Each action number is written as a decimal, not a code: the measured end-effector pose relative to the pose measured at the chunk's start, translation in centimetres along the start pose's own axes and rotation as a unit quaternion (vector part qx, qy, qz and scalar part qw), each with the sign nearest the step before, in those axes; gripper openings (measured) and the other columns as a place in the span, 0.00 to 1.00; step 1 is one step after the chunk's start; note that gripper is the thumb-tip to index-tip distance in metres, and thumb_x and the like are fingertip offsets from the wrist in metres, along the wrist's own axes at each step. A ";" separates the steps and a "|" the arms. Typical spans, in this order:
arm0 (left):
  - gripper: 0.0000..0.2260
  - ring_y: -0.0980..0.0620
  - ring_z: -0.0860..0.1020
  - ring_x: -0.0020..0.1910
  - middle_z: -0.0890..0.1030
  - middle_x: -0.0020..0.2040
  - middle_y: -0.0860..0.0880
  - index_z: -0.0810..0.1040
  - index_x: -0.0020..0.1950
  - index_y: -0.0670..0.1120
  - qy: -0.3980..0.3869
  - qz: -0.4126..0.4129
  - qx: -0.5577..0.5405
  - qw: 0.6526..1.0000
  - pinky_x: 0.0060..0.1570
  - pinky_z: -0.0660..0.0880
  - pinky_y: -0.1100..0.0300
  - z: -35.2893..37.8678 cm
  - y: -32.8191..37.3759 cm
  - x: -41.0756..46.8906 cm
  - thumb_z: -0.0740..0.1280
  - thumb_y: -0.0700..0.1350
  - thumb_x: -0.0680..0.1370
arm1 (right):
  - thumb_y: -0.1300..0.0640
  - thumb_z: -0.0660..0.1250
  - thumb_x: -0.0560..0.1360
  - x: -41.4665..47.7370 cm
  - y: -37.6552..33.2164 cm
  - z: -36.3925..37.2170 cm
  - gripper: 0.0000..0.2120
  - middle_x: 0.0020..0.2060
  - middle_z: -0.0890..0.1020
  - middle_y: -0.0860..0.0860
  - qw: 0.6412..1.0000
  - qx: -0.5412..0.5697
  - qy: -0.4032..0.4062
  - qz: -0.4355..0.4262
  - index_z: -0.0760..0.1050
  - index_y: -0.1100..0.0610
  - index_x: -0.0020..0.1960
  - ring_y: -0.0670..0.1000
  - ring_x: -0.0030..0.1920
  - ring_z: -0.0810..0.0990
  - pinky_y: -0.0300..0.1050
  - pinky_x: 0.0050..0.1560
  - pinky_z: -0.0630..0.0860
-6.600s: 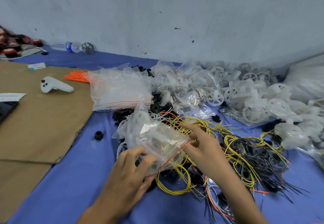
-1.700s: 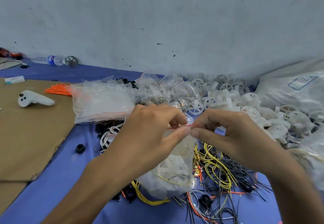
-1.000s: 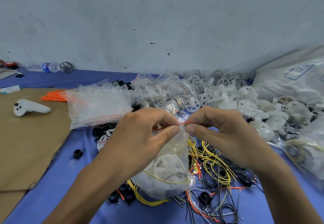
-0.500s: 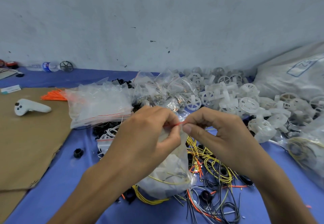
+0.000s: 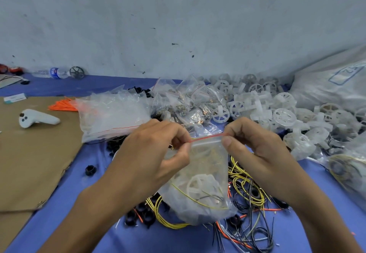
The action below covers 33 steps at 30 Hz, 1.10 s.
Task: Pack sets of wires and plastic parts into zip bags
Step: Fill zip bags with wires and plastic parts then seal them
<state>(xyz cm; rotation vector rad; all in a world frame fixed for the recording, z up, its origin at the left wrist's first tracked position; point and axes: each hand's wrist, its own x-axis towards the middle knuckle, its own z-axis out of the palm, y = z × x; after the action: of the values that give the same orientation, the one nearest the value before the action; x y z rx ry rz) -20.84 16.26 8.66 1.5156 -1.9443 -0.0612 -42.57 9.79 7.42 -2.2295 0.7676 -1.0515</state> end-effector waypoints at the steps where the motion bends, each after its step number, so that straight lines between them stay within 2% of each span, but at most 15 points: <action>1: 0.08 0.57 0.73 0.47 0.77 0.41 0.61 0.76 0.45 0.57 -0.002 0.007 -0.011 1.000 0.48 0.68 0.65 0.0 0.2 0.1 0.61 0.58 0.75 | 0.52 0.63 0.79 0.1 -0.2 0.1 0.05 0.36 0.75 0.44 1.000 -0.005 -0.005 -0.005 0.73 0.50 0.44 0.44 0.37 0.73 0.31 0.40 0.68; 5: 0.05 0.57 0.73 0.45 0.77 0.40 0.60 0.78 0.44 0.55 0.022 0.042 -0.021 0.999 0.47 0.65 0.70 0.2 1.3 0.9 0.64 0.54 0.75 | 0.50 0.63 0.79 0.2 -0.9 0.6 0.03 0.40 0.79 0.46 0.999 -0.023 -0.005 -0.024 0.74 0.46 0.46 0.49 0.42 0.78 0.36 0.43 0.73; 9: 0.04 0.59 0.71 0.42 0.76 0.37 0.60 0.77 0.43 0.55 0.022 0.042 -0.007 0.999 0.46 0.64 0.71 0.6 1.0 0.7 0.64 0.53 0.73 | 0.49 0.62 0.78 -0.3 -0.8 0.7 0.04 0.39 0.79 0.47 1.000 -0.001 0.008 -0.008 0.74 0.47 0.45 0.50 0.41 0.78 0.37 0.43 0.73; 15: 0.03 0.60 0.70 0.40 0.74 0.37 0.60 0.75 0.42 0.55 0.002 0.038 0.010 0.999 0.44 0.63 0.71 1.0 0.1 0.3 0.63 0.52 0.72 | 0.48 0.62 0.78 -0.7 -0.4 0.5 0.07 0.38 0.78 0.47 1.000 0.006 0.007 0.009 0.74 0.50 0.45 0.49 0.40 0.77 0.34 0.42 0.71; 18: 0.04 0.58 0.68 0.39 0.72 0.37 0.60 0.74 0.42 0.54 -0.004 0.053 0.037 0.998 0.44 0.64 0.66 1.1 0.0 0.3 0.62 0.52 0.71 | 0.47 0.62 0.77 -0.8 -0.3 0.5 0.07 0.38 0.78 0.47 1.000 0.011 0.018 0.014 0.74 0.49 0.45 0.49 0.40 0.77 0.36 0.41 0.72; 20: 0.03 0.57 0.69 0.39 0.72 0.37 0.59 0.73 0.42 0.54 -0.008 0.050 0.018 0.999 0.43 0.66 0.63 1.0 -0.2 0.1 0.62 0.52 0.72 | 0.47 0.62 0.77 -1.0 -0.1 0.5 0.07 0.38 0.78 0.48 0.999 0.022 0.020 0.018 0.74 0.49 0.46 0.49 0.39 0.76 0.37 0.41 0.72; 22: 0.03 0.57 0.71 0.40 0.73 0.38 0.59 0.73 0.42 0.54 -0.005 0.040 -0.013 0.999 0.44 0.67 0.64 0.7 -0.7 -0.2 0.62 0.52 0.72 | 0.47 0.62 0.78 -1.1 0.0 0.5 0.08 0.38 0.78 0.49 0.999 0.026 0.019 0.019 0.74 0.51 0.46 0.49 0.38 0.76 0.37 0.40 0.71; 28: 0.04 0.58 0.73 0.43 0.76 0.39 0.59 0.74 0.42 0.56 -0.001 0.019 -0.006 1.000 0.45 0.66 0.66 0.1 -2.1 -1.3 0.62 0.54 0.73 | 0.48 0.63 0.78 -1.5 0.6 0.3 0.08 0.36 0.77 0.45 0.999 0.028 0.024 0.017 0.74 0.52 0.46 0.44 0.35 0.73 0.30 0.39 0.68; 33: 0.02 0.56 0.75 0.44 0.76 0.42 0.60 0.73 0.42 0.57 0.007 -0.001 -0.030 1.000 0.45 0.69 0.63 -0.5 -3.6 -2.5 0.63 0.53 0.73 | 0.46 0.63 0.78 -1.9 1.6 0.0 0.13 0.36 0.77 0.49 0.997 0.067 0.027 0.029 0.74 0.56 0.49 0.47 0.36 0.74 0.40 0.38 0.70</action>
<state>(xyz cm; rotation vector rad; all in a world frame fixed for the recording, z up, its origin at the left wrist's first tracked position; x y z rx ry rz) -17.27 17.48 6.33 1.4743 -1.9125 -0.1086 -43.96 10.02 5.40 -2.0614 0.7574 -1.1061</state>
